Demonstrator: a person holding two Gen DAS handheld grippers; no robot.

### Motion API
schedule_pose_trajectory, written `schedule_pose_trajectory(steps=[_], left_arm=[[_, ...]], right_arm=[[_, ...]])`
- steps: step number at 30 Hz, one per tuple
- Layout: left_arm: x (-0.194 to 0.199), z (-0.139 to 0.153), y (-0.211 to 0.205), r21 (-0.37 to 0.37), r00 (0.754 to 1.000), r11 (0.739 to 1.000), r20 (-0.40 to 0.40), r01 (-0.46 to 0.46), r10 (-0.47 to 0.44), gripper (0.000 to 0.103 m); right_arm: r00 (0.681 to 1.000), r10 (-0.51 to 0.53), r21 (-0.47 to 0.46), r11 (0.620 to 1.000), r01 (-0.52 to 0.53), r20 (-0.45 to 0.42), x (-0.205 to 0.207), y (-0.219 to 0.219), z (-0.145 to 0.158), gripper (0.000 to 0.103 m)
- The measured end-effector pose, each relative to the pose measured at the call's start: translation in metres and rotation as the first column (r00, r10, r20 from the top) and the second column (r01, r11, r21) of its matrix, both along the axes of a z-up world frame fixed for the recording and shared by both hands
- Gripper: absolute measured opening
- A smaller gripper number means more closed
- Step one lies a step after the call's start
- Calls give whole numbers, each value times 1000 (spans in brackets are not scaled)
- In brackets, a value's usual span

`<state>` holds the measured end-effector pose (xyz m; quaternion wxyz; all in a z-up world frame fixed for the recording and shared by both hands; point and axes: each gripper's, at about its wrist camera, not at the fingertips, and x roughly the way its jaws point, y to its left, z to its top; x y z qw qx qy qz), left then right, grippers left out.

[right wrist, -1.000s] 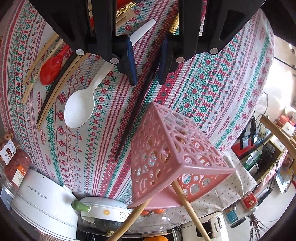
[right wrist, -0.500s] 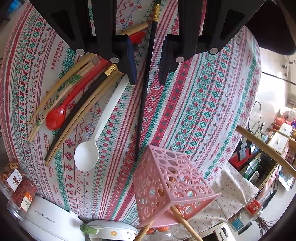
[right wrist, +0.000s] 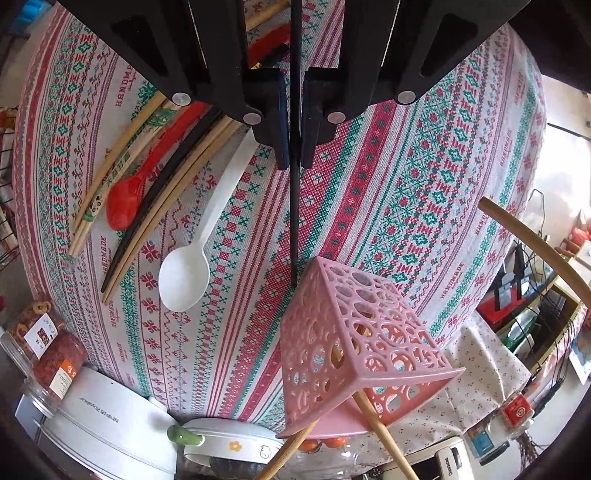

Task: Organize utensils
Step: 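Lower the wooden chopstick into the basket and open the left gripper while the right carries the dark chopstick over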

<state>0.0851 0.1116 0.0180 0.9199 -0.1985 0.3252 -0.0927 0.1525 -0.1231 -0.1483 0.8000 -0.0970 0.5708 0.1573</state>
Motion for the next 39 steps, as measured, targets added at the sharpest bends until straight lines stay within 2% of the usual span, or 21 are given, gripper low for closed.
schedule_pose_trajectory(steps=[4, 8, 14, 20, 26, 32, 35, 39], left_arm=[[-1, 6, -1, 0, 1000, 1000, 28, -10, 10, 7], [-3, 14, -4, -14, 997, 1000, 70, -23, 24, 7], [-10, 32, -11, 0, 978, 998, 200, -67, 65, 7], [-3, 40, -19, -1, 956, 996, 282, -89, 85, 7], [18, 32, -29, 8, 957, 995, 274, -104, 97, 7], [42, 19, -40, 58, 971, 993, 223, -107, 91, 7], [52, 11, -45, 80, 977, 991, 195, -104, 87, 7], [67, 0, -51, 107, 985, 989, 149, -98, 81, 7]], right_arm=[[995, -62, 85, 995, 54, 84, -9, -29, 24, 6], [975, -118, 173, 981, 85, 187, -23, -49, 56, 6], [916, -178, 297, 953, 68, 361, -31, -49, 123, 6], [858, -235, 389, 920, 45, 456, -28, -50, 171, 6], [824, -253, 442, 897, 3, 507, -25, -43, 208, 6], [792, -300, 494, 869, -2, 531, -14, -41, 224, 6], [789, -314, 510, 860, 1, 528, -4, -39, 223, 6], [804, -320, 523, 852, 14, 501, 12, -33, 210, 6]])
